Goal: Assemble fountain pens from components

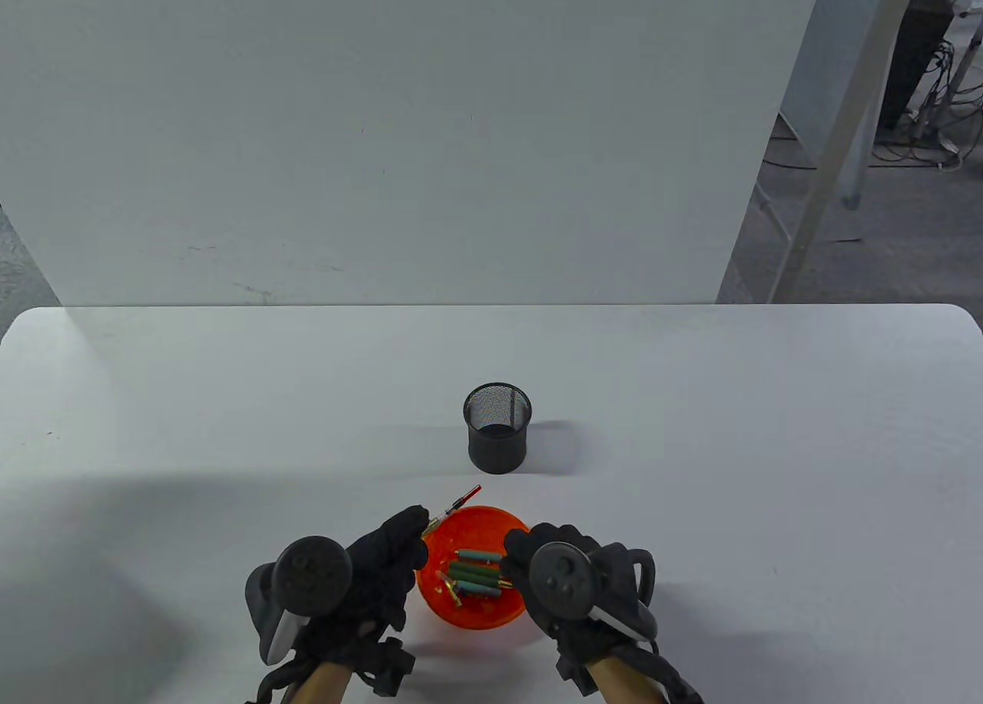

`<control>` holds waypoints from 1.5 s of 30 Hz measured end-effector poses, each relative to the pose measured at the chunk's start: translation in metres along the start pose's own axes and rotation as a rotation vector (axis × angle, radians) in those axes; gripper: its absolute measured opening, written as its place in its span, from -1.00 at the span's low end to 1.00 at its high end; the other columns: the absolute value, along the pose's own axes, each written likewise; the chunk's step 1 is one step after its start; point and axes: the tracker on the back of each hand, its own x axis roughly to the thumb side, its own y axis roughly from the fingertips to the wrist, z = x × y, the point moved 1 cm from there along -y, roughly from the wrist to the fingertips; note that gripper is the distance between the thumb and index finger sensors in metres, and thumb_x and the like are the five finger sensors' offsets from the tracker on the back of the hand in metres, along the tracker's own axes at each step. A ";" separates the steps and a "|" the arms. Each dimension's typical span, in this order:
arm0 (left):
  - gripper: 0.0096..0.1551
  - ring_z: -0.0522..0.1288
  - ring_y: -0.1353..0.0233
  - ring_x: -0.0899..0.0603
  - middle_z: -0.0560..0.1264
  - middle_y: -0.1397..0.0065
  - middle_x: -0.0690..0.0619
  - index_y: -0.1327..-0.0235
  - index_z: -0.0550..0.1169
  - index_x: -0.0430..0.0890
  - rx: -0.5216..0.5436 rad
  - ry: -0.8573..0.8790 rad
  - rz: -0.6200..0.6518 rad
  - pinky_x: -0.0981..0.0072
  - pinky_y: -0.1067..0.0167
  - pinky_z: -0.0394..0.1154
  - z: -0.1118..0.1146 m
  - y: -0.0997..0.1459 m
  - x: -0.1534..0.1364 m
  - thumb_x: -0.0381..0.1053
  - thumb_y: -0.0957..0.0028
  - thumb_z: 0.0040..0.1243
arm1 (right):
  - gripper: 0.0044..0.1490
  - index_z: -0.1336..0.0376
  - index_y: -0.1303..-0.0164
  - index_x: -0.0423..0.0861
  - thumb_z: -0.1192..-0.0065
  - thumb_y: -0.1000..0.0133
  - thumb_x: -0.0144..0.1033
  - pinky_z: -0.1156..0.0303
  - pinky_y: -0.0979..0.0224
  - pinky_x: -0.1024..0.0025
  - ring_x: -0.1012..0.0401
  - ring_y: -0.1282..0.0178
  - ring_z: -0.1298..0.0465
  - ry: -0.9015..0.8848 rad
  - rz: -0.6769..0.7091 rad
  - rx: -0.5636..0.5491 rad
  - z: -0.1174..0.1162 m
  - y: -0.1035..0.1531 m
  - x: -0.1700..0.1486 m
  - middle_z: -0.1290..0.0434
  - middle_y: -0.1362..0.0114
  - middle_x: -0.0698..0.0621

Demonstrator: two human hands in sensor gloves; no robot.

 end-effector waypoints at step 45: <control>-0.50 0.73 0.18 0.07 0.69 -0.06 0.18 -0.34 0.50 0.22 0.087 0.004 -0.033 0.16 0.06 0.63 -0.005 0.003 -0.004 0.15 -0.11 0.06 | -0.30 -0.40 -0.37 -0.14 -0.23 -0.12 0.00 -0.37 -0.36 -0.10 -0.01 -0.26 -0.40 0.616 0.060 0.422 -0.065 -0.042 0.048 -0.42 -0.35 -0.12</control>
